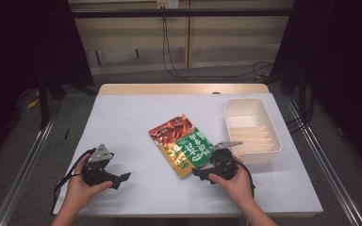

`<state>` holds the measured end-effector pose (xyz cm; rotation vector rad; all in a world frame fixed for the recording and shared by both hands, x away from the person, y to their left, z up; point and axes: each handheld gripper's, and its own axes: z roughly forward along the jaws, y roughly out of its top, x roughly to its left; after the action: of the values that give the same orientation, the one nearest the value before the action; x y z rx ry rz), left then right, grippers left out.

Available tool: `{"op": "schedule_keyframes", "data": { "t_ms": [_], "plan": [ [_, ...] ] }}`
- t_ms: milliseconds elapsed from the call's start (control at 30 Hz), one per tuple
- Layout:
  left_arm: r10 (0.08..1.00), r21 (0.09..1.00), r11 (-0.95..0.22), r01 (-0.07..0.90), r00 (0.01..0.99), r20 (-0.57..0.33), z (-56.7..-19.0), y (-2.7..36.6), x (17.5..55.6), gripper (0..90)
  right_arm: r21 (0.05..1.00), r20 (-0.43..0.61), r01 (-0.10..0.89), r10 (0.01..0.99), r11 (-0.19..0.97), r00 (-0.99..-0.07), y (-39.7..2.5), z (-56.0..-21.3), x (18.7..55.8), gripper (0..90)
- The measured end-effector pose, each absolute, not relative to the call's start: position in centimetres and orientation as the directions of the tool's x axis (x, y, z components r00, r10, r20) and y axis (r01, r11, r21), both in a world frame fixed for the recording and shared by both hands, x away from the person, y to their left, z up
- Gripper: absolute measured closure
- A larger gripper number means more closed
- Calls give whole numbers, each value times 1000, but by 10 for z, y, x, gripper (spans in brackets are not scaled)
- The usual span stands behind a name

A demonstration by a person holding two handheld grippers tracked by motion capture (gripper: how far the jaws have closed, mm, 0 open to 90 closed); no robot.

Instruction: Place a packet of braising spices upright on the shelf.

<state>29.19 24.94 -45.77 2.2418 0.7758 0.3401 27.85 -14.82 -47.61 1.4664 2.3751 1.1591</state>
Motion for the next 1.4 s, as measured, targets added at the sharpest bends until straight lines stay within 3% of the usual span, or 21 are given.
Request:
{"op": "schedule_keyframes", "data": {
  "t_ms": [533, 800, 1000, 1400],
  "plan": [
    [624, 710, -562, 424, 781, 28, -458, 246, 289, 21, 661, 317, 734, 827, 158, -464, -139, -477, 290, 119],
    [621, 715, -561, 418, 783, 30, -459, 246, 289, 21, 665, 318, 733, 834, 142, -450, -133, -479, 292, 192],
    [620, 719, -558, 415, 784, 29, -458, 246, 289, 21, 670, 309, 729, 842, 137, -443, -132, -476, 293, 313],
    [622, 722, -555, 414, 783, 29, -456, 246, 288, 21, 672, 260, 723, 863, 160, -433, -126, -473, 294, 397]
  ]
}}
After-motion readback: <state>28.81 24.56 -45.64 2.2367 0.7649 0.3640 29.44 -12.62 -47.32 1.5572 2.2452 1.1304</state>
